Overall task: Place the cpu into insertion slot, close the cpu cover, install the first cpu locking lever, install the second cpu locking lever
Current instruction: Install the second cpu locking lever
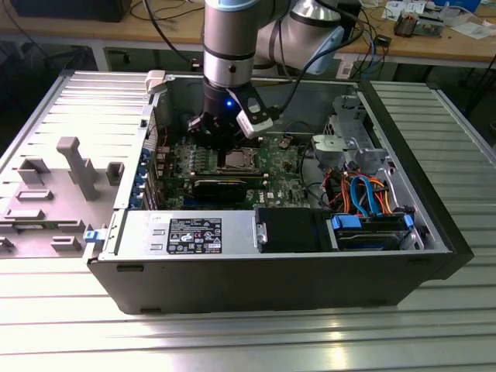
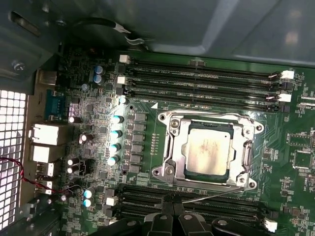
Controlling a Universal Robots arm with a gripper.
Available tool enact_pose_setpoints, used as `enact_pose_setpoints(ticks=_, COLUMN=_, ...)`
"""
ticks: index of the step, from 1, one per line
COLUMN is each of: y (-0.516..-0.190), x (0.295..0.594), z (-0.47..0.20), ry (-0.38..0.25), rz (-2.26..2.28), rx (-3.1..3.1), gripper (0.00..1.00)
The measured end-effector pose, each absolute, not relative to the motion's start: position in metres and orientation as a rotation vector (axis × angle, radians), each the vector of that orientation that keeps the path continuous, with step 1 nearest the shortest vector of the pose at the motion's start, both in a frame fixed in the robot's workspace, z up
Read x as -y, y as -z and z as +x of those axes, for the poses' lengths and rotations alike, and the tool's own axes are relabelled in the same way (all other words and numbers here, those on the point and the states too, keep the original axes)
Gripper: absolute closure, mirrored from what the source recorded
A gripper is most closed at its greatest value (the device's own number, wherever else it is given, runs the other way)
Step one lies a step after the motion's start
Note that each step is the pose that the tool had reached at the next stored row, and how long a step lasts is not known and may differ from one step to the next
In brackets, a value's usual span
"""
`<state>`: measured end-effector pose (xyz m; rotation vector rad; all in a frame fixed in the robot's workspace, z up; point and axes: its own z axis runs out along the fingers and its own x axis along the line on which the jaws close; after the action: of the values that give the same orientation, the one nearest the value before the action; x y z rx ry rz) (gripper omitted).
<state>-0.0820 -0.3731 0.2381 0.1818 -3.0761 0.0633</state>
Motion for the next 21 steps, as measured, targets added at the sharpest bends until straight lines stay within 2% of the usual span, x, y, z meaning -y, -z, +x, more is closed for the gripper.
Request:
enact_pose_setpoints(ticks=17, y=-0.227, x=0.373, z=-0.087, ry=-0.063, rz=0.210, rx=3.071, gripper=0.89)
enact_pose_setpoints(ticks=21, y=-0.225, x=0.373, z=-0.089, ry=-0.037, rz=0.257, rx=3.070, gripper=0.89)
